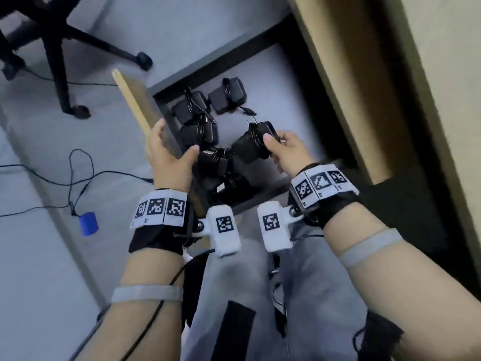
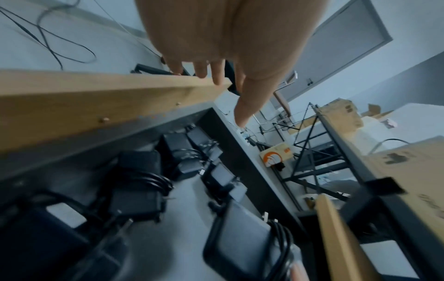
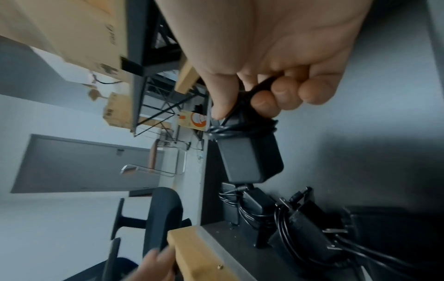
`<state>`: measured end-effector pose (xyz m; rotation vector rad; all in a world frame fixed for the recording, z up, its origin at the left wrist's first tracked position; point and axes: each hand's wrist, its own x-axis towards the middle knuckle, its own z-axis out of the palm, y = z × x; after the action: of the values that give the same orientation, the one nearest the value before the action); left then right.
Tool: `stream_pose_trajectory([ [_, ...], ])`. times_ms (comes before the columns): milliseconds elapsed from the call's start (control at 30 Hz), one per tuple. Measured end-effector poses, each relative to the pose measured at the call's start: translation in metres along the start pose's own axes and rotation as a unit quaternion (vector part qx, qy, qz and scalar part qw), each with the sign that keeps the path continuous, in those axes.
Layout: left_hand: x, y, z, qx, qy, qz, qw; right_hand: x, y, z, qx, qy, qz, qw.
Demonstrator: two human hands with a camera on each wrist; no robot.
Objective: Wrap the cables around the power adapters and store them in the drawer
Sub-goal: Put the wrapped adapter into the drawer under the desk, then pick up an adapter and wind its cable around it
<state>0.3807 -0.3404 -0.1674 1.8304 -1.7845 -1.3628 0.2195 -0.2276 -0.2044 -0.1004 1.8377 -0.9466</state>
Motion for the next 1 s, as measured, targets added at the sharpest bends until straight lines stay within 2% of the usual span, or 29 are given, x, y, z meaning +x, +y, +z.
stream_pose_trajectory([
  [67,0.014,-0.019,-0.004,0.007,0.027,-0.046,0.999,0.023,0.000,0.016,0.002,0.028,0.017,0.999],
  [167,0.022,-0.033,-0.002,-0.040,0.026,-0.095,0.994,0.052,-0.005,0.032,-0.023,0.056,0.022,0.998],
  [367,0.023,-0.042,-0.002,-0.079,-0.005,-0.104,0.991,0.081,-0.002,0.050,-0.081,0.004,0.069,0.994],
  [533,0.023,-0.041,-0.003,-0.110,-0.014,-0.113,0.987,0.073,-0.002,0.053,-0.043,-0.047,0.141,0.988],
  [633,0.022,-0.033,-0.001,-0.122,-0.011,-0.125,0.985,0.062,-0.008,0.042,-0.030,-0.077,0.161,0.984],
  [800,0.013,-0.001,0.004,-0.039,-0.010,-0.142,0.989,0.030,-0.033,0.011,0.019,-0.068,0.148,0.986],
  [900,-0.004,0.034,0.013,-0.067,-0.076,-0.116,0.988,-0.002,-0.057,-0.019,0.067,-0.079,0.114,0.988],
  [1000,-0.029,0.082,0.026,-0.154,-0.171,-0.100,0.968,-0.040,-0.080,-0.055,0.107,-0.092,0.054,0.988],
])
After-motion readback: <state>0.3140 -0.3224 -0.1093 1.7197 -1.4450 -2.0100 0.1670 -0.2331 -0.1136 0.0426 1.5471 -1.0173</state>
